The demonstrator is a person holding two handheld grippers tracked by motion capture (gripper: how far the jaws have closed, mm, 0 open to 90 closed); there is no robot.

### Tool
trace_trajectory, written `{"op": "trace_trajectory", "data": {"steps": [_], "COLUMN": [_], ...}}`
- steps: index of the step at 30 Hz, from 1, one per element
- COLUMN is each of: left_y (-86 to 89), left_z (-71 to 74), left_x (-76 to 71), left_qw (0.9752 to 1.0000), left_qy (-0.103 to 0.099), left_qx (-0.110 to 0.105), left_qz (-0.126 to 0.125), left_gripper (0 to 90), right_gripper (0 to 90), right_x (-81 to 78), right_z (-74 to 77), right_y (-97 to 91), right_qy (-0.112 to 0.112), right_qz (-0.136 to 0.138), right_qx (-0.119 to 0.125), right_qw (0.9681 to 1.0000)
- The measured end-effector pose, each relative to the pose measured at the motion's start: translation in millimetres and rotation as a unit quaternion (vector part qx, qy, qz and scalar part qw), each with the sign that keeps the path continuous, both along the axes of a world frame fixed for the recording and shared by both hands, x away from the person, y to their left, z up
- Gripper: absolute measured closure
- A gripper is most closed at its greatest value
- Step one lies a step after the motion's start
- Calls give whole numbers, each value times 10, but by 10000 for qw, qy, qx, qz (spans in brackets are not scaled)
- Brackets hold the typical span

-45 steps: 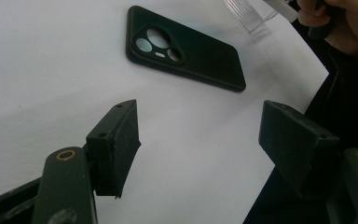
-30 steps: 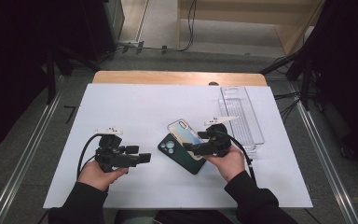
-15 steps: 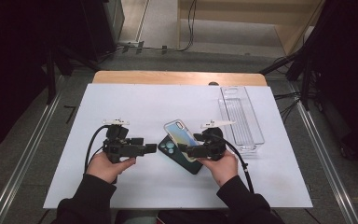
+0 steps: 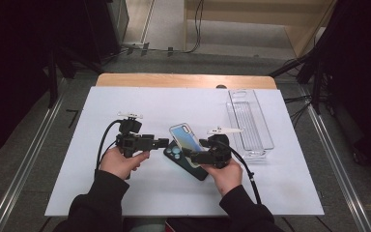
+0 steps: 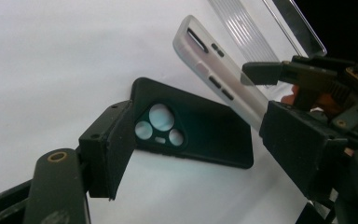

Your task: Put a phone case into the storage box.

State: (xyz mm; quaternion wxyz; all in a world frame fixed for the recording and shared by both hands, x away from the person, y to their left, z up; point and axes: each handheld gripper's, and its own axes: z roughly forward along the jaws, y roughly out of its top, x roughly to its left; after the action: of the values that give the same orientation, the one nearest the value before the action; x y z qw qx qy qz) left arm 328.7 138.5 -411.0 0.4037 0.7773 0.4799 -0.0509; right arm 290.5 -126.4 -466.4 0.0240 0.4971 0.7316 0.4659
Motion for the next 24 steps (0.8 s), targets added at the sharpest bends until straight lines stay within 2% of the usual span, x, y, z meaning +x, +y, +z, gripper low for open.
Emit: {"op": "trace_trajectory", "data": {"steps": [5, 8, 13, 18, 21, 24], "left_y": [-104, -160, -198, -216, -219, -232], "left_z": [2, -5, -37, -78, -89, -101], "left_x": [68, 106, 187, 263, 291, 308], "left_qw": [10000, 9999, 9998, 9993, 9989, 9987], "left_qy": [-5, -46, 110, 252, 298, 262], "left_qx": [21, 129, 17, -68, -81, 8], "left_qz": [63, 104, 164, 275, 361, 443], "left_gripper": [256, 257, 266, 272, 291, 310], "right_gripper": [151, 151, 151, 151, 151, 151], "right_x": [-24, -32, -54, -55, -64, -74], "right_z": [-14, -31, -49, -67, -72, -70], "right_y": [32, 54, 100, 160, 206, 242], "right_qy": [-33, -42, -126, -60, -80, -96], "right_qz": [-119, -186, -251, -231, -246, -261], "right_qx": [113, 203, 225, 351, 418, 490], "right_qw": [9999, 9996, 9994, 9991, 9988, 9984]}}
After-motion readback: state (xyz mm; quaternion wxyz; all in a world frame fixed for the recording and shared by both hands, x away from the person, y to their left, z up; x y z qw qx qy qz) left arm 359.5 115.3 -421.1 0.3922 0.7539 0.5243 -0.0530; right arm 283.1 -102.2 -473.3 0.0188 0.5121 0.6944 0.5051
